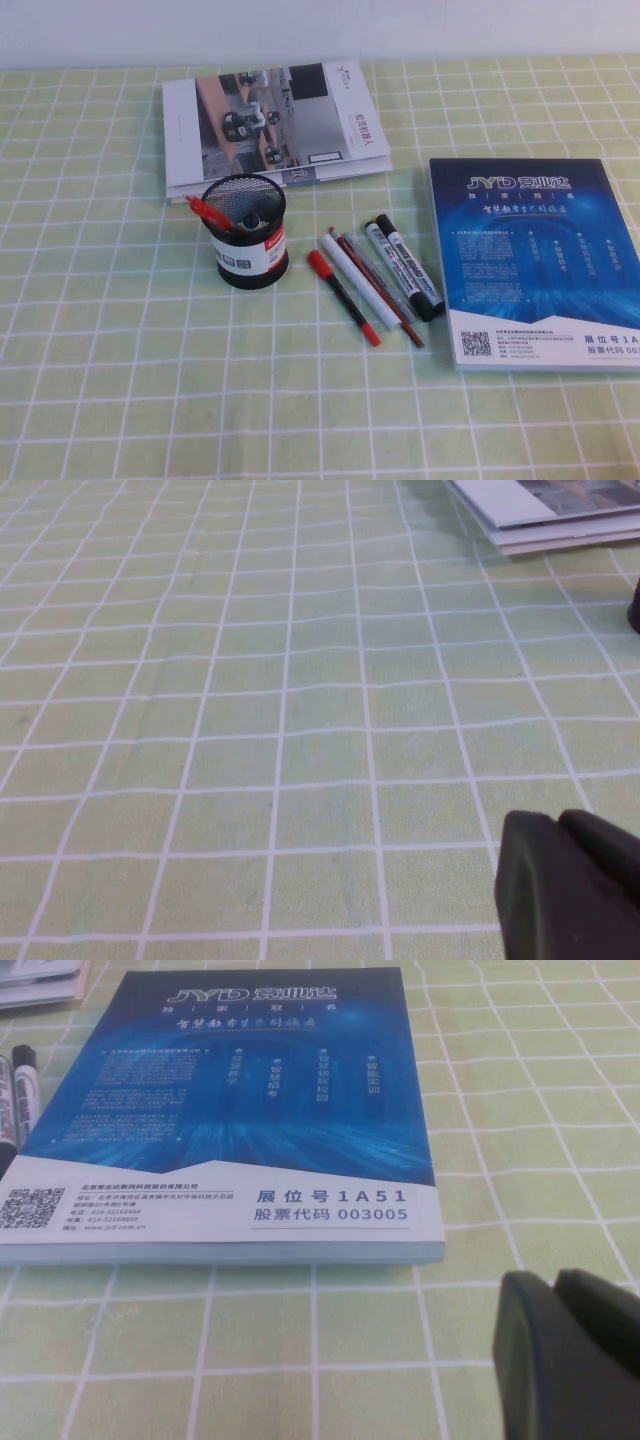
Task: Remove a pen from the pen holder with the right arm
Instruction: 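Take a marker out of the pen holder and lay it on the table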
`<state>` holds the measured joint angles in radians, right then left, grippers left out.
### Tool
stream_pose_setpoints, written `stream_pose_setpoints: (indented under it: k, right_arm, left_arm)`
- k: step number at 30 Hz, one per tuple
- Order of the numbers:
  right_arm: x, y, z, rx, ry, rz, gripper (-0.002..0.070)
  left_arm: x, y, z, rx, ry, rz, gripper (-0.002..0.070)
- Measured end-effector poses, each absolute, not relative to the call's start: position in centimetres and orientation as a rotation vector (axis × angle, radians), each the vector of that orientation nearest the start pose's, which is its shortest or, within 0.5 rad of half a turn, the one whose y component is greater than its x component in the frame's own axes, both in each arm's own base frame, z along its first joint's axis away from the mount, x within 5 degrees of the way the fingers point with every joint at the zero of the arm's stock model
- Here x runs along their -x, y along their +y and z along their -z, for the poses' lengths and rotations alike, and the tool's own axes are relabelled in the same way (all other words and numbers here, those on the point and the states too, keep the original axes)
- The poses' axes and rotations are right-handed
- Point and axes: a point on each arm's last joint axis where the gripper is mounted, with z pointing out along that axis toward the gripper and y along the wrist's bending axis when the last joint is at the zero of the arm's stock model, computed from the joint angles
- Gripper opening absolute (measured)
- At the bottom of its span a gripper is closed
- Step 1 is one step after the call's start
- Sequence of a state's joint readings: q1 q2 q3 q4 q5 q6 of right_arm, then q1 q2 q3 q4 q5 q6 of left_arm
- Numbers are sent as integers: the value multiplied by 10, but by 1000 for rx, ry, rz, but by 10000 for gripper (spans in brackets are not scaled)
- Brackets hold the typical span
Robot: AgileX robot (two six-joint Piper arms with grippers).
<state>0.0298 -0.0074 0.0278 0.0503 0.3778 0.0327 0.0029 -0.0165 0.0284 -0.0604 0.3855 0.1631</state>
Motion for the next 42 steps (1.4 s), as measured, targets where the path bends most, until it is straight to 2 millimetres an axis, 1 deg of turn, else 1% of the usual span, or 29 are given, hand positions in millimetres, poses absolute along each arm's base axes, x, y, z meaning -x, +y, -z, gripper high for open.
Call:
stream_pose_setpoints:
  k: [6, 12, 18, 25, 27, 35, 42]
  right_arm:
    - [-53, 3, -171, -38, 1874, -98, -13]
    - [-54, 7, -177, -128, 1806, -228, -13]
    - [-55, 8, -181, -177, 1759, -290, -13]
    - [-56, 11, -189, -380, 1652, -535, -13]
    - [-56, 10, -192, -420, 1621, -574, -13]
    - [-56, 10, -193, -442, 1601, -593, -13]
    - [-56, 9, -192, -404, 1612, -547, -12]
  left_arm:
    - [-52, -2, -170, -114, 1877, -54, -5]
    - [-52, -2, -170, -114, 1877, -54, -5]
    - [-52, -2, -170, -114, 1877, -54, -5]
    - [-52, -2, -170, -114, 1877, -54, -5]
    - [-52, -2, -170, -114, 1877, -54, -5]
    - [-52, -2, -170, -114, 1877, -54, -5]
    - [-52, -2, -170, -114, 1877, -54, -5]
